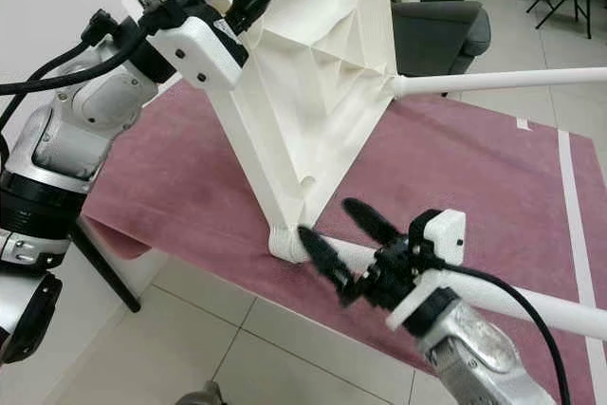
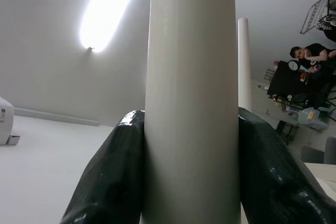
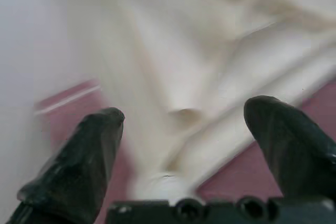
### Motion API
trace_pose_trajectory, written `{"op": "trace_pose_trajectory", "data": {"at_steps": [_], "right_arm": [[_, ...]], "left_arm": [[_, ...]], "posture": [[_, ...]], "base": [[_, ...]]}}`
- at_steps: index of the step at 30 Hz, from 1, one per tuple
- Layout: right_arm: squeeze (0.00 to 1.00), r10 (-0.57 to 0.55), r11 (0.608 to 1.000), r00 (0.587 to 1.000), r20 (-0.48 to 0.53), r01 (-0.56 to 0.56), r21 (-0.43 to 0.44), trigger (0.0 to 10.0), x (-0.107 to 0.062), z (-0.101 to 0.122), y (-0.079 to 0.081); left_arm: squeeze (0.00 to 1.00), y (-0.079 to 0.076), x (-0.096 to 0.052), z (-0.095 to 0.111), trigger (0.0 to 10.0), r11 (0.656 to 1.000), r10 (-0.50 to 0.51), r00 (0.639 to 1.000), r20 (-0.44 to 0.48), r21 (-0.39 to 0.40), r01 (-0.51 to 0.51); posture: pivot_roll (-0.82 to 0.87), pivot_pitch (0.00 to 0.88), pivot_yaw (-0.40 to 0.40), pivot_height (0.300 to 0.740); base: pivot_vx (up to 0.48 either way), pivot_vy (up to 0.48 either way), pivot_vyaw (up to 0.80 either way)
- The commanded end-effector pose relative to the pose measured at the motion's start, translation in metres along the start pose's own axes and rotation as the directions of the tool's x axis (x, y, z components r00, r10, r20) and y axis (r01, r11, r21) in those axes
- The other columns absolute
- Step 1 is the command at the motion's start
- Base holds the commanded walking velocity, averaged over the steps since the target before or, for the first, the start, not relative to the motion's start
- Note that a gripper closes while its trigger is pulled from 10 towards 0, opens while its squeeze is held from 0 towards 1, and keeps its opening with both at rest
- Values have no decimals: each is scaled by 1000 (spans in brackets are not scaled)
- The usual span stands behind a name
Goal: Building children table
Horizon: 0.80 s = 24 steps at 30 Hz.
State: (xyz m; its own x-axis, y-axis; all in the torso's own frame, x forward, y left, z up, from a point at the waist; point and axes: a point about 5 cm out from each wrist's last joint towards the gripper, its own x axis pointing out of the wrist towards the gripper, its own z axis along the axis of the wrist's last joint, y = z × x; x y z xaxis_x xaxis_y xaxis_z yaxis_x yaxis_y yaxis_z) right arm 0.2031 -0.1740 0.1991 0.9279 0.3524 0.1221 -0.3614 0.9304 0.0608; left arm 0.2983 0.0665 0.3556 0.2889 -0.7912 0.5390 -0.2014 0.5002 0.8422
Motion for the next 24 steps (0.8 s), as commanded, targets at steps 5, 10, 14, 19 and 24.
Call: {"op": "trace_pose_trajectory", "data": {"at_steps": [5, 10, 14, 19, 24], "right_arm": [[0, -289, 955, 955, -61, 283, -84, 10000, -1, -29, -30], [0, -312, 949, 945, -97, 306, -71, 10000, 6, -49, -30], [0, -322, 947, 939, -119, 316, -65, 10000, 14, -63, -27], [0, -333, 942, 936, -118, 325, -81, 10000, 20, -72, -26], [0, -322, 945, 942, -98, 313, -93, 10000, 24, -71, -27]], "left_arm": [[0, -2, 11, 20, 1176, 999, 29, 991, 132, -36, -24], [0, -4, 12, 24, 2392, 998, 37, 989, 140, -48, -31], [0, -5, 14, 30, 2706, 997, 51, 987, 151, -70, -41], [0, -7, 11, 32, 10000, 997, 40, 987, 156, -72, -29], [275, -9, 9, 34, 10000, 998, 11, 986, 165, -68, 0]], "posture": [[92, 0, 2, 740], [96, 0, 2, 740], [107, 0, -1, 740], [116, 0, -4, 740], [119, 0, -5, 740]], "base": [[0, 0, 0], [0, 0, 0], [0, 0, 0], [0, 0, 0], [0, 0, 0]]}}
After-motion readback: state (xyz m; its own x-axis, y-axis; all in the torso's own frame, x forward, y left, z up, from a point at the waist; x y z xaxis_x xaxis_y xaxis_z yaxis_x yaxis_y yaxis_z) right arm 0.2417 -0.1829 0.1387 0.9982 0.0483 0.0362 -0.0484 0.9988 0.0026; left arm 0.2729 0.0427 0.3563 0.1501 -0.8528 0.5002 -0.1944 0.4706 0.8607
